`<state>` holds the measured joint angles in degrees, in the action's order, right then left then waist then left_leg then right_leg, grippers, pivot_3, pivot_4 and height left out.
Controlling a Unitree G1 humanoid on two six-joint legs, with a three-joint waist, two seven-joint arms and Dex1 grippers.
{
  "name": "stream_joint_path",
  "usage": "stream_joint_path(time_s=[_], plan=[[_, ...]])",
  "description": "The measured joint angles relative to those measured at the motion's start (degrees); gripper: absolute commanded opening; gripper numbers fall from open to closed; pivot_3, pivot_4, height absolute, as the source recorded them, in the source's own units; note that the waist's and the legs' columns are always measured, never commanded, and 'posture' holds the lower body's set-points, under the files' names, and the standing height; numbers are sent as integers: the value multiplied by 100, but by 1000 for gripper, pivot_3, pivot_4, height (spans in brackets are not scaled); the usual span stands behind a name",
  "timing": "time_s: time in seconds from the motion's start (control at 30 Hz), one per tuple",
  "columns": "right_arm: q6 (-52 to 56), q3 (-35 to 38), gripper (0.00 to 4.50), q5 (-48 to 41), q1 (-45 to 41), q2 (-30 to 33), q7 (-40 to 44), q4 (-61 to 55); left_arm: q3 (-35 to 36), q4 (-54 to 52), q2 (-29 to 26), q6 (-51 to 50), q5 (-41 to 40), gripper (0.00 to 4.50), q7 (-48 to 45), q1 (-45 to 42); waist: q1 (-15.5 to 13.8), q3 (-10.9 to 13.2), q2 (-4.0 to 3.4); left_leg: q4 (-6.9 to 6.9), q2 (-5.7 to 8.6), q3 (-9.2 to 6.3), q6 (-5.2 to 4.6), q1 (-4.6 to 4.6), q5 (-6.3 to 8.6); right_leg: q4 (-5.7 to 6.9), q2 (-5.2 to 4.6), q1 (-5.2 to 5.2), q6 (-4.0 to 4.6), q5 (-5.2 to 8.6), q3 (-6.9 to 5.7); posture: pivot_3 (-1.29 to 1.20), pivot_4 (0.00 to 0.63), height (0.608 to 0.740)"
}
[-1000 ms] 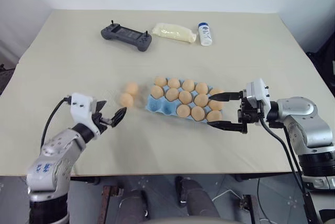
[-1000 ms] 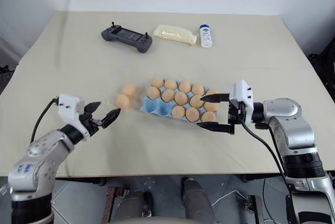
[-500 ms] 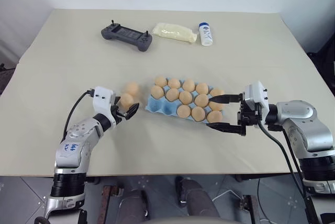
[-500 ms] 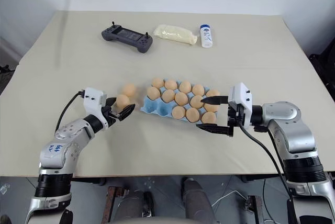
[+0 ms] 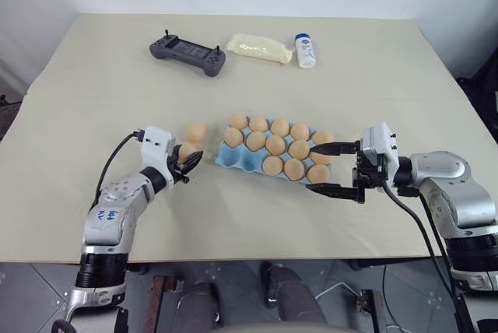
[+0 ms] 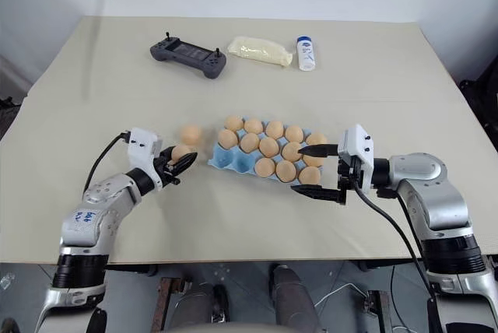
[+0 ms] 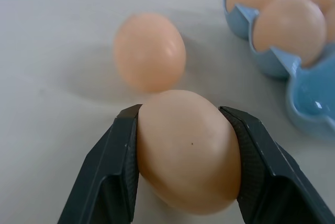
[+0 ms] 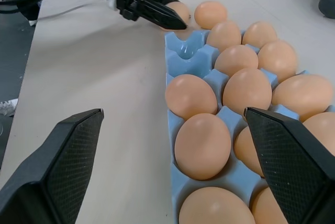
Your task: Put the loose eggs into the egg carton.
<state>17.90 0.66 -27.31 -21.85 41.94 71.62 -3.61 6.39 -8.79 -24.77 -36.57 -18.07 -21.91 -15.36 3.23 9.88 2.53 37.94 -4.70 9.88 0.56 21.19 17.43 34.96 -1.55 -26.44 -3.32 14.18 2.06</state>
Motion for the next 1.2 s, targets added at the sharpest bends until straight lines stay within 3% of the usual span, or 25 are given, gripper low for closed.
stream_joint_path(time_s=[0.17,0.27,0.43,0.63,0.73,1.0,1.2], plan=[[16,67,4500,-41,28,15,-31,-51,135,-673,-353,-504,-276,1943,-266,213,-19,0,0,1,3,-2,-3,0,-2,1,-1,0,26,15,-2,0,150,740],[29,73,4500,-49,30,15,-61,-70,153,-913,-379,-688,-470,1943,-377,-169,-65,0,0,3,13,-1,-8,0,-5,0,-8,4,26,15,0,0,150,740],[65,74,4500,-58,17,-6,-126,-75,-245,-827,-172,-797,-568,1943,-580,-1035,-97,0,0,4,16,1,-10,2,-5,-5,-6,6,15,9,2,0,150,740],[81,91,4500,-59,58,-9,-241,-102,-983,-240,186,-574,-562,1943,-1112,-1365,-98,0,-1,2,4,1,1,2,-1,0,9,-1,-57,-32,1,0,150,740],[84,95,4500,-60,94,-9,-285,-130,-1164,16,228,-453,-529,1943,-1277,-1501,-98,1,-1,2,5,-1,0,2,-1,0,10,-1,-54,-30,1,0,150,740],[123,220,4500,-112,404,-4,-531,-451,-1458,501,382,-198,-324,4415,-1566,-1731,-122,1,-1,4,10,-1,-8,6,0,-8,5,0,-52,-29,3,0,150,740],[137,220,4500,-120,419,-4,-582,-482,-1453,496,439,-177,-274,4467,-1543,-1731,-130,1,-1,6,10,-2,-9,6,-1,-8,5,1,-51,-29,3,0,150,740]])
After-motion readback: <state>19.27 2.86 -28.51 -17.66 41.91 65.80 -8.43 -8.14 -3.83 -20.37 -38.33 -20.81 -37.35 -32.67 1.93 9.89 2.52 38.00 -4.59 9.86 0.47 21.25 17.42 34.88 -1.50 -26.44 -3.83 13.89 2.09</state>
